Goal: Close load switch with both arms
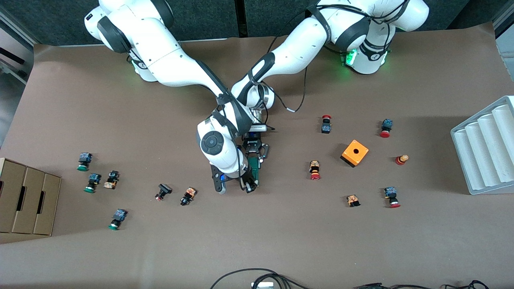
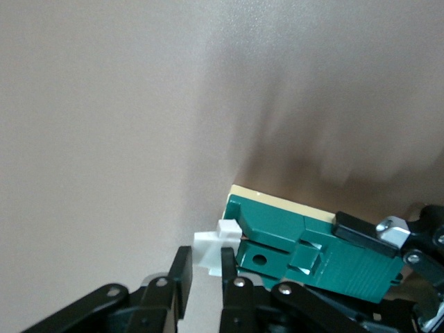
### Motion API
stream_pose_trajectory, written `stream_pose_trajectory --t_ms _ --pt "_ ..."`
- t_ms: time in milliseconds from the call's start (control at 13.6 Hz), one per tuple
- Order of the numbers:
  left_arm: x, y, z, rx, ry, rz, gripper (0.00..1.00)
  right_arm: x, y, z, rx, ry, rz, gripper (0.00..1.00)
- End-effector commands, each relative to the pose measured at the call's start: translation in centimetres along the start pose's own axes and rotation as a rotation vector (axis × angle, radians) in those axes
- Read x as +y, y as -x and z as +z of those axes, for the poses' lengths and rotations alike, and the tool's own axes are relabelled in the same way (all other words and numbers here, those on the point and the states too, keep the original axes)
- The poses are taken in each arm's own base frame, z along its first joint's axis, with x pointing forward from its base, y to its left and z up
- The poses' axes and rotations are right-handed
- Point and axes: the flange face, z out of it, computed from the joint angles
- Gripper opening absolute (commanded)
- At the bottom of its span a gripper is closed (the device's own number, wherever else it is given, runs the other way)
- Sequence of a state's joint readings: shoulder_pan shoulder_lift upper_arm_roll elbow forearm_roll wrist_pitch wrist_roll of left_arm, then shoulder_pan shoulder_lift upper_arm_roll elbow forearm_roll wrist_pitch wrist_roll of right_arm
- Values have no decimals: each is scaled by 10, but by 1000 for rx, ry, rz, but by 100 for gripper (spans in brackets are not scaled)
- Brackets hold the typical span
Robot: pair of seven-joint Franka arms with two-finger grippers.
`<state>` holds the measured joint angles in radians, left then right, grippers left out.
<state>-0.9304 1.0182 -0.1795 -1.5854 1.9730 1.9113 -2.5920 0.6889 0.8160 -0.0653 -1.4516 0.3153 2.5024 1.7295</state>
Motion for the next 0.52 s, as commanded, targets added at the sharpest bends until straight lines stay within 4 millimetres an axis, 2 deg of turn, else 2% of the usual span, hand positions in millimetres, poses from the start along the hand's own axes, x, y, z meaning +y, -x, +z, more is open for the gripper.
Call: stream_pose_trajectory --t_ms 0,74,147,221,295,368,442 --pt "0 -2 2 14 -3 -1 100 -1 -6 17 -6 12 23 25" --pt "0 -2 2 15 0 3 100 -1 -3 12 -10 11 22 26" --pt "1 -3 3 17 1 2 100 -3 -1 4 -14 14 20 32" --pt "1 -3 3 16 -1 0 100 -5 2 -6 -17 25 17 55" --pt "1 -2 2 15 -1 1 100 -13 -8 -23 -18 26 25 84" --pt "1 -2 2 14 -1 -1 100 -19 -19 -40 -14 36 20 97" --pt "0 -1 2 13 -2 2 100 -25 -28 -62 -8 37 -29 99"
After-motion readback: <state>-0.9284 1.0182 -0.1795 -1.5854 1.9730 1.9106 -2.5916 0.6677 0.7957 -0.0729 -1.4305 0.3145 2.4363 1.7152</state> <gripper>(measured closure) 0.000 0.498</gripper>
